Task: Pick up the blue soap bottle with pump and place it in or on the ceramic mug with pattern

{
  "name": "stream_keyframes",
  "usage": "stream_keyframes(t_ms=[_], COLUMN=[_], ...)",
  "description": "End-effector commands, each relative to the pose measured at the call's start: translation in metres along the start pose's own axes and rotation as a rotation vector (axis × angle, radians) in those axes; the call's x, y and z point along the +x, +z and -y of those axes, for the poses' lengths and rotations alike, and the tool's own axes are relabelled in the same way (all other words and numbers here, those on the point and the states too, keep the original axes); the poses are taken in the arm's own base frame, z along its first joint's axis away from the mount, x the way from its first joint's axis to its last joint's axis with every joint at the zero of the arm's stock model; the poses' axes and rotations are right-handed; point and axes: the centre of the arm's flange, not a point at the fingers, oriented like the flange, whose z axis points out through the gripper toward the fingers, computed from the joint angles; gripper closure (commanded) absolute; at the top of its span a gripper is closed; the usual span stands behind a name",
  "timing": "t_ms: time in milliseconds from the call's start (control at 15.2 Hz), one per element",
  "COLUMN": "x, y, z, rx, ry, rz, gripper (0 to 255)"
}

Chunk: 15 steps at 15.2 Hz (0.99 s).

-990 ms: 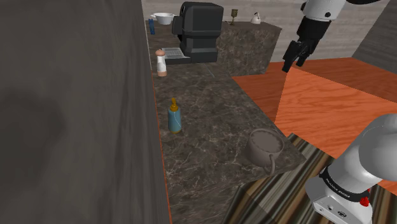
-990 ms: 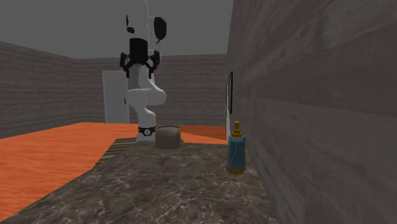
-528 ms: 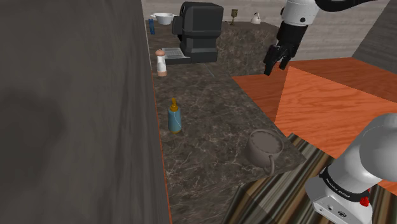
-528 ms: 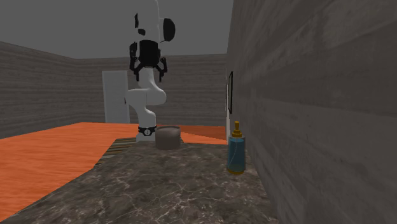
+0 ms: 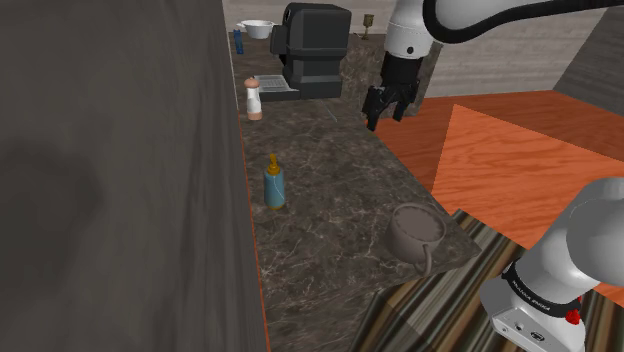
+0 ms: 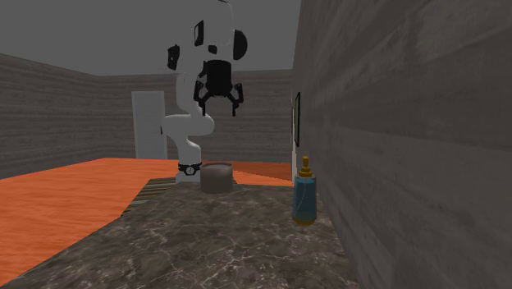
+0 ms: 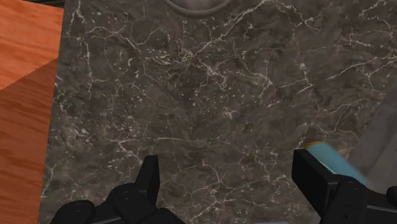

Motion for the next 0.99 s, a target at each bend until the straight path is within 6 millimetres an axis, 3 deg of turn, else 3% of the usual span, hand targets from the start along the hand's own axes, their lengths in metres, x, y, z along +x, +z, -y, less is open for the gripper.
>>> stream_keyframes(t_ms=[0, 924], x=[0.013, 0.112], y=[0.008, 0.068], z=[0.019, 0.165], rx=[0.001, 0.004], ry=[0.0, -0.006], rz=[0.002, 0.019], gripper=[0, 0])
